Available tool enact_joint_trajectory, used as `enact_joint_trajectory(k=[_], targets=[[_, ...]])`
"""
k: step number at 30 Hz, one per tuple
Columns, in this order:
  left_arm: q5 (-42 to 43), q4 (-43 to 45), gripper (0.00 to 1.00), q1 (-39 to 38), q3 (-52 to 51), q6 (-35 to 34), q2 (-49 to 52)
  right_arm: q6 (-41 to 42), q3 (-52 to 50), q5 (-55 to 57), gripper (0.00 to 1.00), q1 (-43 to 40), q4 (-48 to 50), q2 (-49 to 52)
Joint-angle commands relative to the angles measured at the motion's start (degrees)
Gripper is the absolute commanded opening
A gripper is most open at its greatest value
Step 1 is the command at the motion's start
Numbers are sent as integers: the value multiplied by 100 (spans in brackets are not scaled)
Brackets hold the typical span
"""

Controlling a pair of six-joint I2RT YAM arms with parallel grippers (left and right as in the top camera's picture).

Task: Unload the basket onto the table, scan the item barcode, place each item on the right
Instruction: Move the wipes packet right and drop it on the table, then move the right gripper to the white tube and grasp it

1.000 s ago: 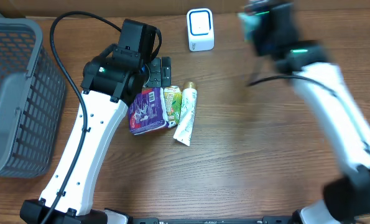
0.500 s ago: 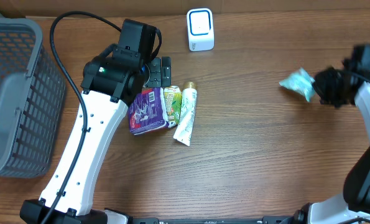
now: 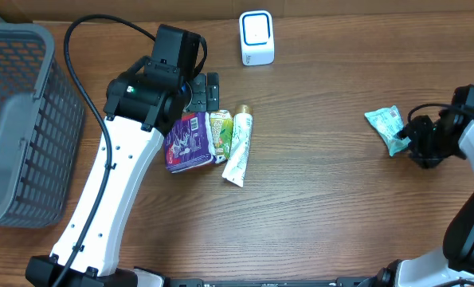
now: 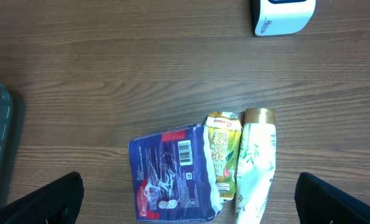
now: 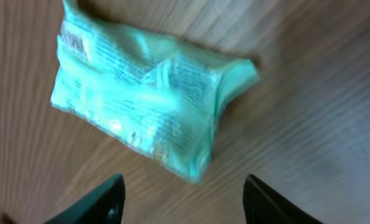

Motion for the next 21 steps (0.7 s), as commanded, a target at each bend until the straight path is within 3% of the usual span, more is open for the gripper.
enact_joint_trajectory(k=[1,5,10,21], targets=[[-101,4,100,33,111,-59,28,-544,938,-61,61,72,-573,-103],[-101,4,100,33,111,-59,28,-1117,1659,-485,63,479,-1231,-103],[-101,4,100,33,111,-59,28,-1156,1615,-999,68,1611,-837,-46],[-101,4,100,33,111,-59,28,337,1480,-911,73,4186,828,780]])
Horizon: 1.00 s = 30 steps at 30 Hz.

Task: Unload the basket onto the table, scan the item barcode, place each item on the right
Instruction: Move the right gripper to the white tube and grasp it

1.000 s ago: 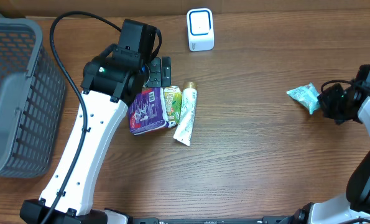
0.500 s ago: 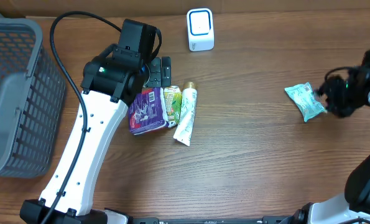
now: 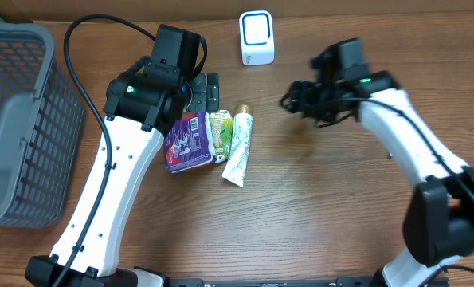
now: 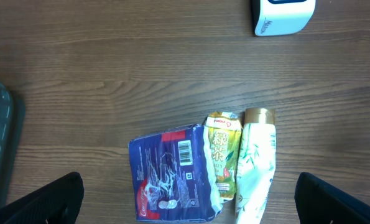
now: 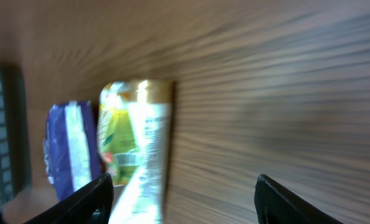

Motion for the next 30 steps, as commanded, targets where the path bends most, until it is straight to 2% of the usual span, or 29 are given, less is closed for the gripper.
enact_joint_trajectory(k=[1,7,14,17,19,22,23,25,28,30], targets=[[-101,2,100,33,111,-59,28,682,-79,-31,73,380,81,271],[-101,2,100,33,111,-59,28,955,-79,-31,73,984,68,732],[-101,2,100,33,111,-59,28,1032,-81,-474,72,1115,385,1327],[-101,2,100,33,111,-59,28,1032,-81,-629,68,1117,549,1515],[-101,2,100,33,111,-59,28,1032,-81,-629,63,1119,629,1580],[-101,2,100,33,111,-59,28,1027,-81,-599,49,1119,684,1585],[-101,2,100,33,111,-59,28,1016,-79,-535,40,1119,684,1585],[-101,2,100,33,111,-59,28,1005,-79,-457,13,1117,658,1585],[-101,2,100,33,111,-59,28,870,-55,-426,5,1082,507,1528],[-101,2,99,33,111,-59,28,654,13,-251,4,1029,227,1394]])
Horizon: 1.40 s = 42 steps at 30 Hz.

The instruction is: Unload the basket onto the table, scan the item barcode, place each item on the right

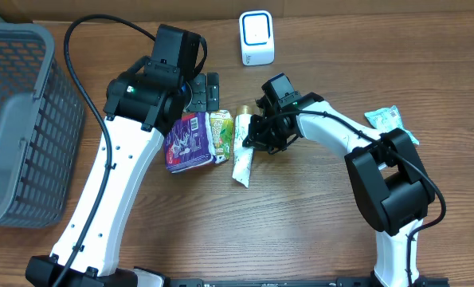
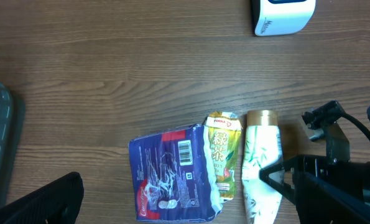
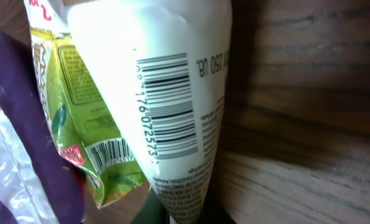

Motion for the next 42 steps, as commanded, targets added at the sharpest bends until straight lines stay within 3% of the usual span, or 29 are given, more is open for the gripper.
enact_joint_trajectory(k=[1,8,13,18,19,21,23,29,31,34,42], targets=[[-101,4,100,33,111,-59,28,-398,81,651,4,-70,-503,-236],[-101,4,100,33,111,-59,28,-734,433,4046,4,92,-1963,-938],[-101,4,100,33,111,-59,28,-737,341,5536,4,382,-1998,-903],[-101,4,100,33,111,-59,28,-916,334,5560,9,702,-1788,-507],[-101,4,100,33,111,-59,28,-962,334,5558,14,793,-1790,-409],[-101,4,100,33,111,-59,28,-977,334,5556,38,979,-1797,-286],[-103,4,100,33,111,-59,28,-973,337,5506,46,1137,-1794,-260],[-101,4,100,33,111,-59,28,-682,529,5362,47,1246,-1856,-415],[-101,4,100,33,111,-59,28,-688,595,5187,48,1158,-1856,-546],[-101,4,100,33,111,-59,28,-796,664,4800,60,942,-1856,-800],[-101,4,100,33,111,-59,28,-2059,693,2516,86,-260,-1982,-1344]])
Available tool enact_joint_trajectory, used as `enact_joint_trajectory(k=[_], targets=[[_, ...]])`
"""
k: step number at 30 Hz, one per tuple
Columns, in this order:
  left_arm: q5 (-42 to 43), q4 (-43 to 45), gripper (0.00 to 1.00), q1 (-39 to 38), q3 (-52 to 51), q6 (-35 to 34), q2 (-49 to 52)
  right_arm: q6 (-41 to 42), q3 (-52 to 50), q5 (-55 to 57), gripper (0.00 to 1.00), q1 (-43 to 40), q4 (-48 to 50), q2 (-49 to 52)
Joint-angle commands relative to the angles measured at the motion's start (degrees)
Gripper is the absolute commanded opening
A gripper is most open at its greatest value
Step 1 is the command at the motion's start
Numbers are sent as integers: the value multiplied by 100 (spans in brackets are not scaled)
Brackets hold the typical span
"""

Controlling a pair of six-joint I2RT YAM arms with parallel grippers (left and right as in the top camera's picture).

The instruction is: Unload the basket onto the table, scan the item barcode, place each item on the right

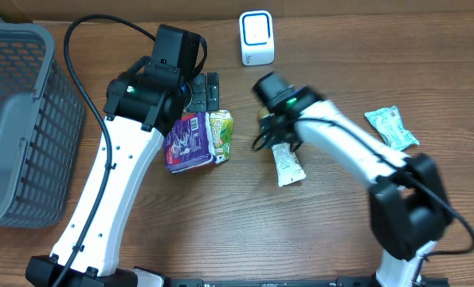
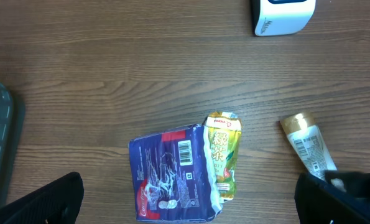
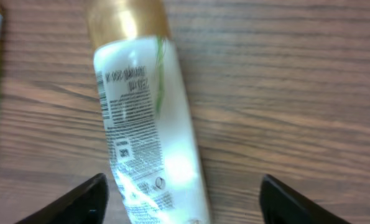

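Note:
A white tube with a gold cap (image 1: 287, 163) lies flat on the table, apart from the other items and printed side up. My right gripper (image 1: 272, 135) hangs over its cap end. In the right wrist view the tube (image 3: 148, 130) runs between the wide-apart fingers (image 3: 79, 199) of the open gripper (image 3: 185, 208). The white scanner (image 1: 256, 37) stands at the back. My left gripper (image 2: 188, 205) is open above a purple pack (image 2: 172, 174) and a green-yellow sachet (image 2: 224, 158).
A grey basket (image 1: 17, 119) fills the far left. A pale green packet (image 1: 392, 127) lies at the far right. The purple pack (image 1: 189, 142) and sachet (image 1: 220, 135) sit under the left arm. The scanner (image 2: 283, 15) shows at the top of the left wrist view.
The right gripper was closed round the tube's lower end beside the sachet. Now it is open, and the tube lies further right, turned and apart from the sachet. The left arm has not moved.
My right gripper first stood open over the pale green packet at the far right. Then it was mid-table near the scanner, facing the group of items. Then it gripped the white tube beside the sachet. Now the tube lies alone near the table's middle, let go.

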Motion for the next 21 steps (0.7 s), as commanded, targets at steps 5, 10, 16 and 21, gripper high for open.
enact_joint_trajectory(k=[5,10,16,21], targets=[[-101,4,100,33,111,-59,28,-1816,-2,-3368,93,-1338,-98,-160],[-101,4,100,33,111,-59,28,-2002,-308,-4015,94,-1589,-31,201],[-101,4,100,33,111,-59,28,-1996,-586,-4013,95,-1294,188,584],[-101,4,100,33,111,-59,28,-1921,-623,-3956,97,-1117,282,789]])
